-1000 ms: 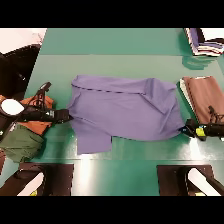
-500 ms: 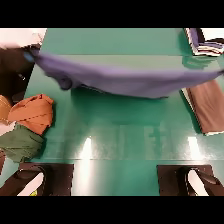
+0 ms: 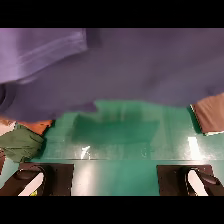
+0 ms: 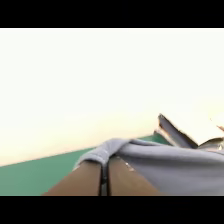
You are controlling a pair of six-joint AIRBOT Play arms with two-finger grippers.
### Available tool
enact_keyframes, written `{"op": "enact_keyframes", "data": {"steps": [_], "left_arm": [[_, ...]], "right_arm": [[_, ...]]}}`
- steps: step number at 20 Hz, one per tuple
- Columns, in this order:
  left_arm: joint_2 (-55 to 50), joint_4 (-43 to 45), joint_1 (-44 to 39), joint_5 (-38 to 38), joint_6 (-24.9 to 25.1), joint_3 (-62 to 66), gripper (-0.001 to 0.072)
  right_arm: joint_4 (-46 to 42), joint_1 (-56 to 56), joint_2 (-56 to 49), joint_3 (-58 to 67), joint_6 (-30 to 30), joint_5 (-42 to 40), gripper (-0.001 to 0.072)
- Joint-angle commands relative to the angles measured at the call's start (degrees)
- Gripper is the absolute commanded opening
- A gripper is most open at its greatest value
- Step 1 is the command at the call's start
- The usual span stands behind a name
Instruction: Fold the shirts.
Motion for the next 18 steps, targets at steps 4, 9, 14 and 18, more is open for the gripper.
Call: {"op": "enact_keyframes", "data": {"steps": [4, 9, 14, 18], "left_arm": [[-2.9, 3.8, 0.1, -0.7, 0.1, -16.9, 0.0023], [-16.7, 4.0, 0.1, -5.3, 2.6, -31.5, 0.0024], [-35.5, 2.7, 0.1, -3.3, 4.2, -34.7, 0.0024], [-44.8, 2.7, 0.3, 7.4, 5.6, -32.3, 0.0024]], "right_arm": [[-0.9, 0.1, -12.3, 3.9, 0.7, 10.4, 0.0013], [-4.1, 6.0, -25.5, -13.3, 0.6, 10.9, 0.0013], [-7.0, 11.4, -42.1, -19.6, 0.6, 6.4, 0.0012], [-6.5, 12.0, -53.4, -10.3, 0.7, 0.1, 0.0013]]}}
